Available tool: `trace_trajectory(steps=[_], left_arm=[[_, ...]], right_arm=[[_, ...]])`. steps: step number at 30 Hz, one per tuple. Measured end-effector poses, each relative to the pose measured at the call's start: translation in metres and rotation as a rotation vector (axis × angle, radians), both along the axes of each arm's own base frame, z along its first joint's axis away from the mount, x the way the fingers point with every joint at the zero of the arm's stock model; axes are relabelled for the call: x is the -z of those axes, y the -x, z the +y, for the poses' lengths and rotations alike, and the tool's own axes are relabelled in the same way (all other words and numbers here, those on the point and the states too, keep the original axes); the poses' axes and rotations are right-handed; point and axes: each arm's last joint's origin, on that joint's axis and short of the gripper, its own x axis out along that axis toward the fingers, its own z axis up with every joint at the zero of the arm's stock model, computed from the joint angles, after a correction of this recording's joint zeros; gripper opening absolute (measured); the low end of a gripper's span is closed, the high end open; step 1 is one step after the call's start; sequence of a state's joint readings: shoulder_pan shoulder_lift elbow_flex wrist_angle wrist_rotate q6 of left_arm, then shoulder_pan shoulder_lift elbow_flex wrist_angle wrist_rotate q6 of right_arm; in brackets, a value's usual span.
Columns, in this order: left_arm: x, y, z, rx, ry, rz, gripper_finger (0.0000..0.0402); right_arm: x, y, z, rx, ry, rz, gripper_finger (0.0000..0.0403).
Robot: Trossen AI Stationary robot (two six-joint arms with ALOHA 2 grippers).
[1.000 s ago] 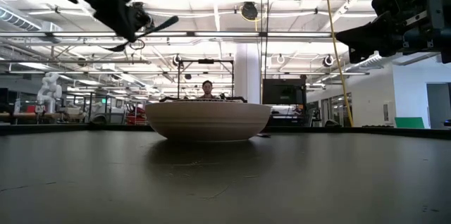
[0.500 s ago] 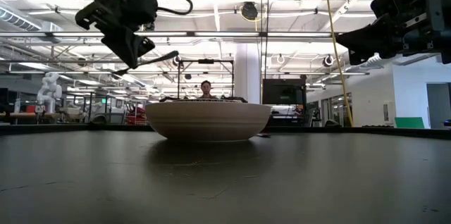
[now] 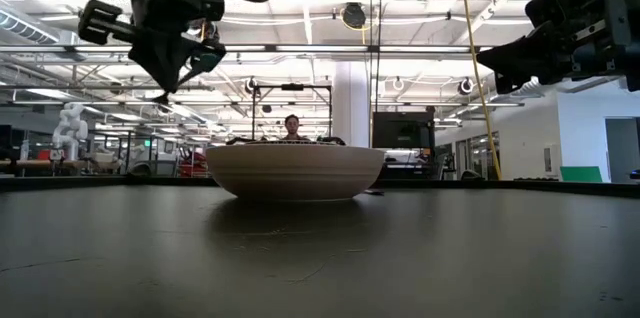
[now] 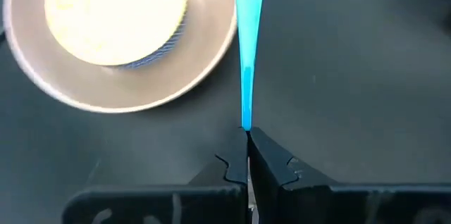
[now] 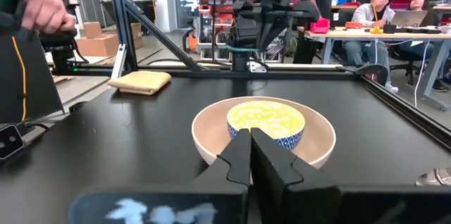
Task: Set table place
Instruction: Put the blue fork on the left side of the plate
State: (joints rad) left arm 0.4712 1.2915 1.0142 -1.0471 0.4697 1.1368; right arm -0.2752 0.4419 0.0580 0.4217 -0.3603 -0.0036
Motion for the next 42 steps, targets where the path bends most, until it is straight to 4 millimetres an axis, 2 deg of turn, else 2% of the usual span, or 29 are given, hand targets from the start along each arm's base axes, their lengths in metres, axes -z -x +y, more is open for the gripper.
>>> trace_trajectory(steps=[7, 20, 30, 42], left_arm=[[0.004, -0.004, -0.005, 0.114, -0.076, 0.012, 0.0003], [0.032, -0.026, -0.012, 0.327, -0.183, 0.117, 0.0003], [0.033, -0.036, -0.024, 0.492, -0.345, 0.089, 0.0002], [0.055, -0.053, -0.031, 0.628, -0.385, 0.130, 0.0002]], right_arm=[[0.000, 0.000, 0.000, 0.000, 0.000, 0.000, 0.0000], [0.000, 0.000, 0.000, 0.001, -0.018, 0.002, 0.0000], [-0.002, 0.000, 0.000, 0.002, -0.020, -0.020, 0.0000], [-0.002, 0.000, -0.001, 0.046, -0.028, -0.019, 0.0000]])
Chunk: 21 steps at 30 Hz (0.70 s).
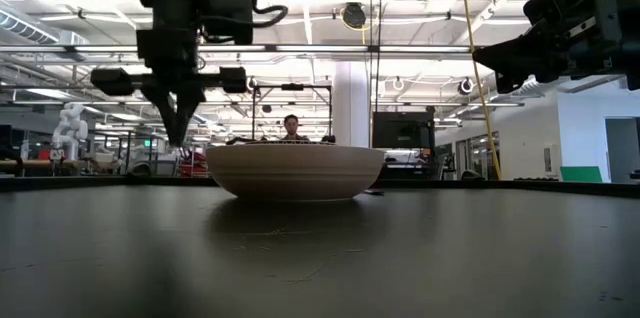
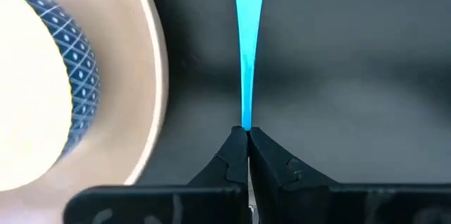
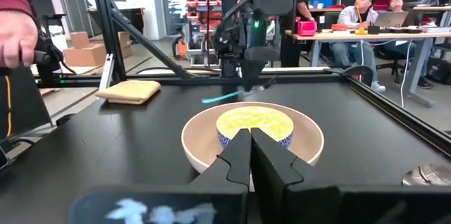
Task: Set table place
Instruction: Put the blue fork on the left side of the plate
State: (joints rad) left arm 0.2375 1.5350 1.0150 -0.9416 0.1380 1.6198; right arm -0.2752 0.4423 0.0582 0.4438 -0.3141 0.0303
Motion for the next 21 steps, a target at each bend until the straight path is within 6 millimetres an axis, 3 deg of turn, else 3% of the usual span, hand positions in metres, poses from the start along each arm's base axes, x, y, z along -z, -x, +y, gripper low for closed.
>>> trace_trajectory(steps=[9, 21], left_arm=[[0.010, -0.008, -0.009, 0.066, -0.030, 0.012, 0.0002], [0.021, -0.017, -0.006, 0.111, -0.070, 0.010, 0.0002]], right_arm=[[0.001, 0.000, 0.000, 0.000, 0.004, 0.006, 0.0000], [0.001, 0.000, 0.000, 0.000, 0.012, 0.012, 0.0000]])
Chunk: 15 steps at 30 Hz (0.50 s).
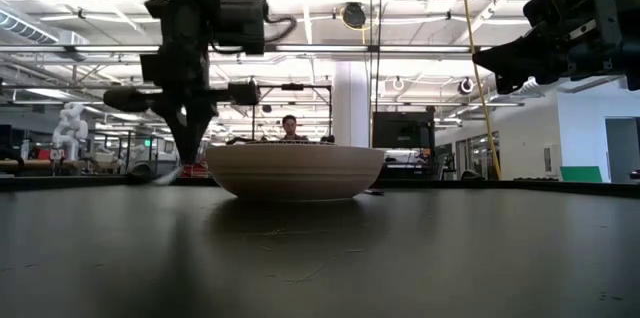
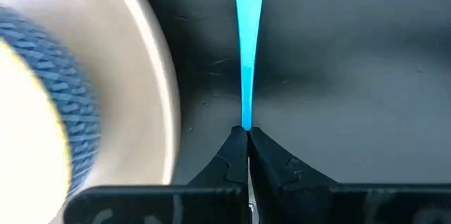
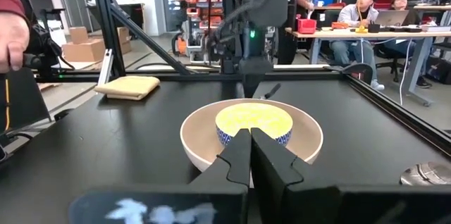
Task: Set table place
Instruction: Put the blue fork on the left side of the plate
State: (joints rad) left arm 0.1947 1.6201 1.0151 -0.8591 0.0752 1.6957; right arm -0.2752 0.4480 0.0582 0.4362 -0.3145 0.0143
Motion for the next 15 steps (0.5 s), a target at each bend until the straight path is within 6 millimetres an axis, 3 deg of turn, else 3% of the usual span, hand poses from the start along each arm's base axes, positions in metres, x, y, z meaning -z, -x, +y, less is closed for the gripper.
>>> trace_trajectory(steps=[15], left_arm=[[0.019, -0.005, -0.001, 0.010, 0.023, 0.072, 0.0004]], right_arm=[[0.001, -0.001, 0.000, 0.000, 0.004, 0.013, 0.0000]])
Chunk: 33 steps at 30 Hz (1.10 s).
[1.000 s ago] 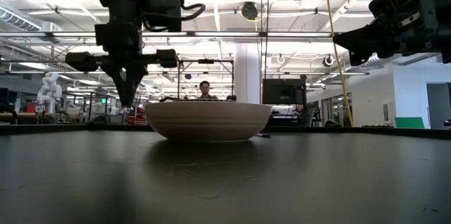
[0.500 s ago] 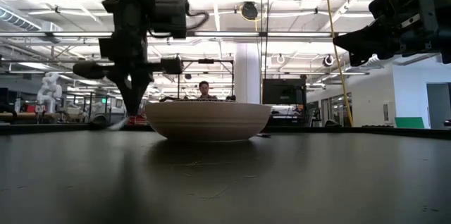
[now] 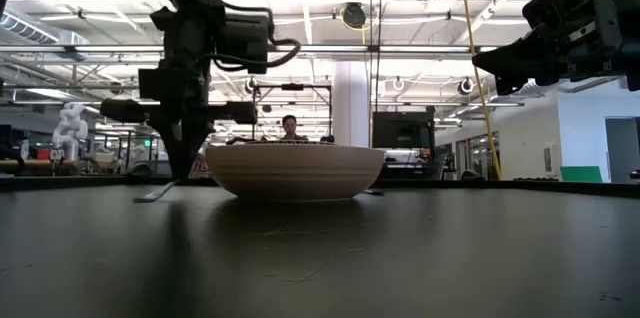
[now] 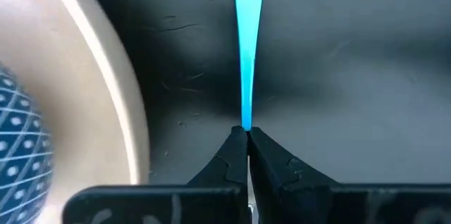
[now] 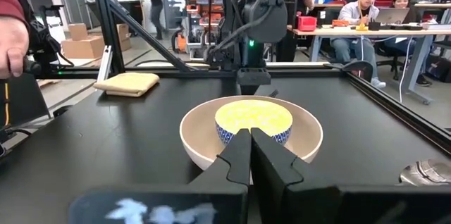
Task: Set table place
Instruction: Put the blue fork on the left side of the plate
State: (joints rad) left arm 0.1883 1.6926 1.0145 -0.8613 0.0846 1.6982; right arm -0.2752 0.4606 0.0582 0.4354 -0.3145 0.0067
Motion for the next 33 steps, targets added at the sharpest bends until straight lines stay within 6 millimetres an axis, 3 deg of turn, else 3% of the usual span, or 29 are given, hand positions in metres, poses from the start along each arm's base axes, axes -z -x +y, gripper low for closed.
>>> trace_trajectory(steps=[33], left_arm=[[0.017, -0.006, 0.014, -0.076, 0.053, 0.005, 0.0015]], right_arm=[[0.002, -0.001, 0.000, -0.001, -0.005, 0.016, 0.0000]])
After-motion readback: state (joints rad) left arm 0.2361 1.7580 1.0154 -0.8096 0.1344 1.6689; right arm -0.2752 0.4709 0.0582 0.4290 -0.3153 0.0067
